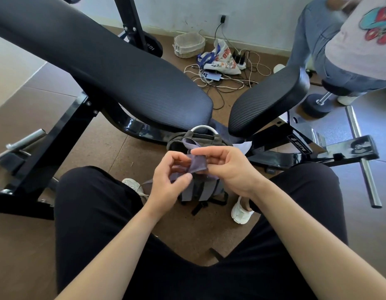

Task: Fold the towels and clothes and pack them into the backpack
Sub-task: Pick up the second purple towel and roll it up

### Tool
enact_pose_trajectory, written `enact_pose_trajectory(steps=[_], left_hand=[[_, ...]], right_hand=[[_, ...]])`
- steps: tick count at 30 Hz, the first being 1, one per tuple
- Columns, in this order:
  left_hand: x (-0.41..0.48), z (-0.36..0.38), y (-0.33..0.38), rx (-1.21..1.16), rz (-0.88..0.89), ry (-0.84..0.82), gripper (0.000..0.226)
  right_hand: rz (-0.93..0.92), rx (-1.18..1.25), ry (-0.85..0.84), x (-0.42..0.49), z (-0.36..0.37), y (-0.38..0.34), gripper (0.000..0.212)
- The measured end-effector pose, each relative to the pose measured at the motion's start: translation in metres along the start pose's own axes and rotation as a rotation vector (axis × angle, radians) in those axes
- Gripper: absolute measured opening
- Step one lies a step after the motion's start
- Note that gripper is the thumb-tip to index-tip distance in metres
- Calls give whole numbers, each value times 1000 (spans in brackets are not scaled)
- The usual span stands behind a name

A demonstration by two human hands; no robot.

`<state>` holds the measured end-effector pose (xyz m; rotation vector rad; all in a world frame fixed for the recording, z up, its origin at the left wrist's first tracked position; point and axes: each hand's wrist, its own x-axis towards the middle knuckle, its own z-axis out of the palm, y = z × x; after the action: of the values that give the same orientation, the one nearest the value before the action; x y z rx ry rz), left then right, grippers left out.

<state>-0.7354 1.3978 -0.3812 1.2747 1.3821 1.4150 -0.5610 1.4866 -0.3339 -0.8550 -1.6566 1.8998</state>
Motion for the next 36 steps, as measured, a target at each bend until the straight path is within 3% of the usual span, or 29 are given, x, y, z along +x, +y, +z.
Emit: enact_pose_trajectory(steps=[2, 4, 8, 11, 16, 20, 25, 31, 36], left_hand=[[-1, 7, -3, 101, 51, -48, 42], [1, 15, -6, 175, 110, 5, 46], [6, 23, -6, 191, 118, 139, 15], [9, 17, -3, 157, 64, 112, 11], [12, 8, 13, -120, -163, 19, 14], [12, 2, 29, -335, -197, -79, 19], [5, 5, 7, -181, -231, -106, 22], [3, 6, -27, 186, -130, -132, 29], [5, 12, -36, 206, -102, -220, 27]], right_hand=[[-66, -76, 53, 1, 4, -2, 35], [-123, -133, 93, 1, 8, -6, 24], [-239, -307, 202, 5, 9, -14, 13], [-311, -433, 341, 11, 5, -18, 13], [-258, -311, 414, 17, 4, -35, 11], [-214, -210, 494, 20, 8, -35, 5], [-178, -175, 568, 15, 6, -12, 11], [-126, -113, 626, 5, 0, 19, 4], [-142, -112, 604, 4, -3, 18, 4]])
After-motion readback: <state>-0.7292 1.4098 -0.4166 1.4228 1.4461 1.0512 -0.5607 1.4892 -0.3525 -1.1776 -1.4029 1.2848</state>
